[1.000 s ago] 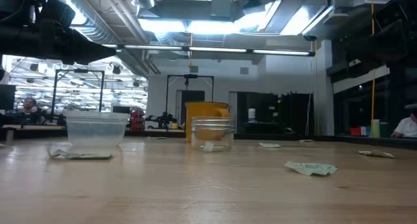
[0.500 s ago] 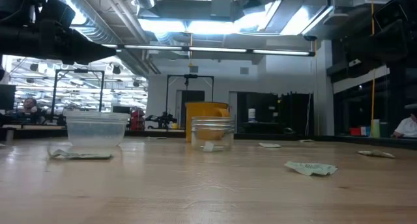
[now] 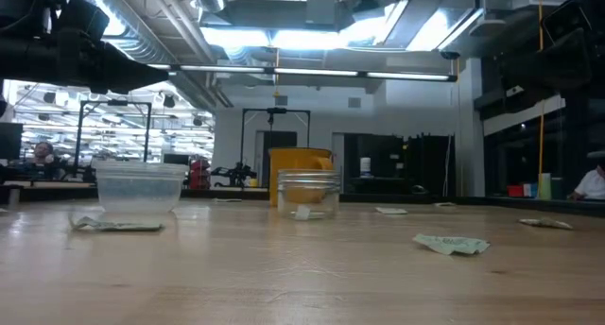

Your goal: Pick and place Stevia / Truvia into bins

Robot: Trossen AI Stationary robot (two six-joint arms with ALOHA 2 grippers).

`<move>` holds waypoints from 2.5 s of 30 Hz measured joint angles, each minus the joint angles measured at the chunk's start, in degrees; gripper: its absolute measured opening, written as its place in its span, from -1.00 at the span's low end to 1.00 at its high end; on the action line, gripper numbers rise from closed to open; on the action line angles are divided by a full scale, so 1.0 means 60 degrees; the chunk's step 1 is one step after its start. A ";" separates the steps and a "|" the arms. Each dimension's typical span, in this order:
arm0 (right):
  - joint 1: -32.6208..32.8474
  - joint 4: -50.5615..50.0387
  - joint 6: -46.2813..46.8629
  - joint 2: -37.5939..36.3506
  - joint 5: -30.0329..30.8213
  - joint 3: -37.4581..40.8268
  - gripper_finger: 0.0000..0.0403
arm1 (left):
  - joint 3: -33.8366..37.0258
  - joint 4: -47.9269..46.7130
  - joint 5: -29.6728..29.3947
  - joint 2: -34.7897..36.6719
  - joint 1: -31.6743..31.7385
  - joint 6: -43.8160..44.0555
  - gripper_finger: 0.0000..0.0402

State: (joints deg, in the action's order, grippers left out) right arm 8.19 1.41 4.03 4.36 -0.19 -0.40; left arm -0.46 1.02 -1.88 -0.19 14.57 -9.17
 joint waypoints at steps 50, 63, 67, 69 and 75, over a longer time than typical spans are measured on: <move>0.0001 0.0000 0.0000 -0.0003 -0.0003 0.0000 -0.91 | -0.0002 0.0004 -0.0002 0.0002 0.0001 -0.0587 -0.98; -0.0001 0.0000 -0.0142 -0.0003 0.0009 0.0000 -0.91 | 0.0002 0.0049 -0.0002 0.0002 0.0004 -0.1094 -0.98; -0.0001 0.0018 -0.0567 0.0000 0.0056 0.0000 -0.91 | -0.0001 0.0083 -0.0002 0.0001 0.0003 -0.1077 -0.98; -0.0001 0.0101 -0.0685 0.0001 0.0441 0.0000 -0.91 | -0.0002 0.0086 -0.0002 0.0002 0.0004 -0.1078 -0.98; -0.0025 0.0491 -0.0746 0.0001 0.2464 0.0000 -0.91 | -0.0002 0.0092 -0.0002 0.0002 0.0003 -0.1089 -0.98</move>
State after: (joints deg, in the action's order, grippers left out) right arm 8.04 4.35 -0.44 4.36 14.60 -0.40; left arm -0.47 1.57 -1.89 -0.19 14.59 -15.70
